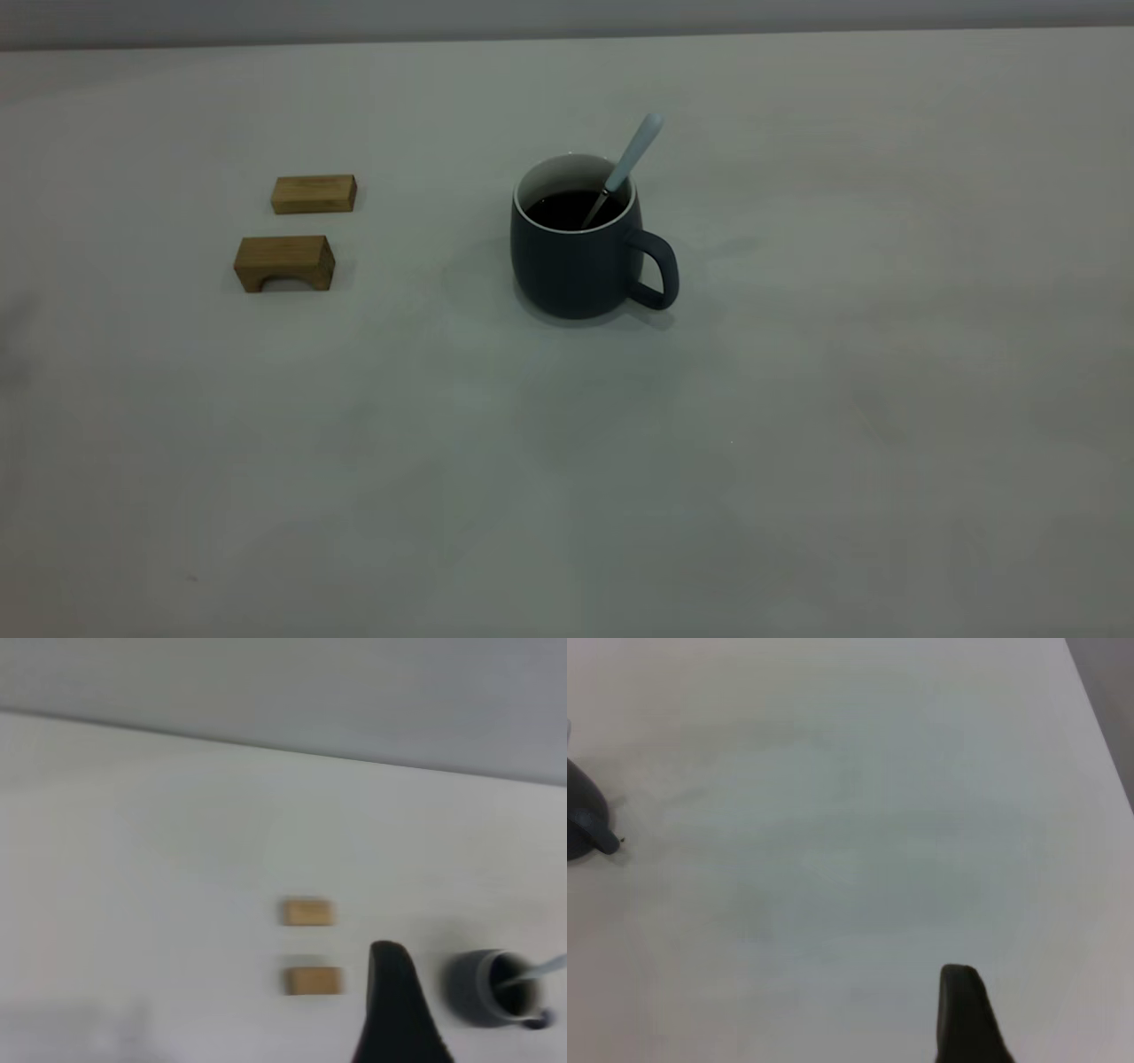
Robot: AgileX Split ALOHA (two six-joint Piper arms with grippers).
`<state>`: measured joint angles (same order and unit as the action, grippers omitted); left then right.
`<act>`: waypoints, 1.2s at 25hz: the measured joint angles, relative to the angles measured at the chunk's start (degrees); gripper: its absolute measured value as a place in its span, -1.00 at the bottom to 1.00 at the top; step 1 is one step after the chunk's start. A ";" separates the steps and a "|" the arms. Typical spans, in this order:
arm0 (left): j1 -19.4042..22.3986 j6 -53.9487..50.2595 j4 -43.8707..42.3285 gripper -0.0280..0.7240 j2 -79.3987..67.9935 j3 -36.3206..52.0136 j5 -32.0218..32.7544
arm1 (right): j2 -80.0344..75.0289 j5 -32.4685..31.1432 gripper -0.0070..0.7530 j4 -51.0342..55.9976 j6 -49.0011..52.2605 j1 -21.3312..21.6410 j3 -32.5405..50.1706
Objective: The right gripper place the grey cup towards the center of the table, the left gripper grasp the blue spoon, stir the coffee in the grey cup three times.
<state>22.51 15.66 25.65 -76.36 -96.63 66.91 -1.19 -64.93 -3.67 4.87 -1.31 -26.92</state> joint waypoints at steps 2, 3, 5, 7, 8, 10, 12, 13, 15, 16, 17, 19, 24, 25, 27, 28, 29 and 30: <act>-2.03 0.00 -4.37 0.49 5.18 2.37 0.00 | 0.00 0.00 0.31 0.00 0.00 0.00 0.00; -2.84 0.00 -5.79 0.49 7.59 4.62 0.00 | 0.00 0.00 0.31 0.00 0.00 0.00 0.00; -4.66 0.00 -7.99 0.49 14.49 11.20 0.00 | 0.00 0.00 0.31 0.00 0.00 0.00 0.00; -6.03 0.18 -8.64 0.49 20.11 18.93 0.00 | 0.00 0.00 0.31 0.00 0.00 0.00 0.00; -6.58 0.37 -8.91 0.49 24.03 23.57 -0.26 | 0.00 0.00 0.31 0.00 0.00 0.00 0.00; -7.04 0.74 -9.36 0.49 29.33 32.14 -0.51 | 0.00 0.00 0.31 0.00 0.00 0.00 0.00; -7.14 1.39 -9.87 0.49 35.71 41.21 -1.57 | 0.00 0.00 0.31 0.00 0.00 0.00 0.00; -7.14 1.58 -10.16 0.49 38.01 44.85 -1.86 | 0.00 0.00 0.31 0.00 0.00 0.00 0.00; -7.19 1.76 -10.89 0.49 43.39 53.02 -2.43 | 0.00 0.00 0.31 0.00 0.00 0.00 0.00; -7.46 1.82 -11.04 0.49 45.59 56.10 -2.97 | 0.00 0.00 0.31 0.00 0.00 0.00 0.00; -8.10 1.82 -11.07 0.49 47.81 59.46 -4.24 | 0.00 0.00 0.31 0.00 0.00 0.00 0.00; -10.33 1.88 -11.07 0.49 53.18 64.36 -7.23 | 0.00 0.00 0.31 0.00 0.00 0.00 0.00; -13.90 1.93 -11.99 0.49 64.35 68.10 -9.61 | 0.00 0.00 0.31 0.00 0.00 0.00 0.00; -14.01 1.93 -12.32 0.49 65.96 68.12 -9.66 | 0.00 0.00 0.31 0.00 0.00 0.00 0.00; -14.32 1.93 -12.47 0.49 68.71 68.12 -9.66 | 0.00 0.00 0.31 0.00 0.00 0.00 0.00; -14.51 1.93 -12.47 0.49 69.99 68.12 -9.52 | 0.00 0.00 0.31 0.00 0.00 0.00 0.00; -14.56 1.93 -12.47 0.49 71.51 68.12 -9.30 | 0.00 0.00 0.31 0.00 0.00 0.00 0.00; -14.56 1.93 -12.47 0.49 73.20 68.12 -9.10 | 0.00 0.00 0.31 0.00 0.00 0.00 0.00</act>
<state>7.95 17.59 13.18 -3.16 -28.51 57.81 -1.19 -64.93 -3.67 4.87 -1.31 -26.92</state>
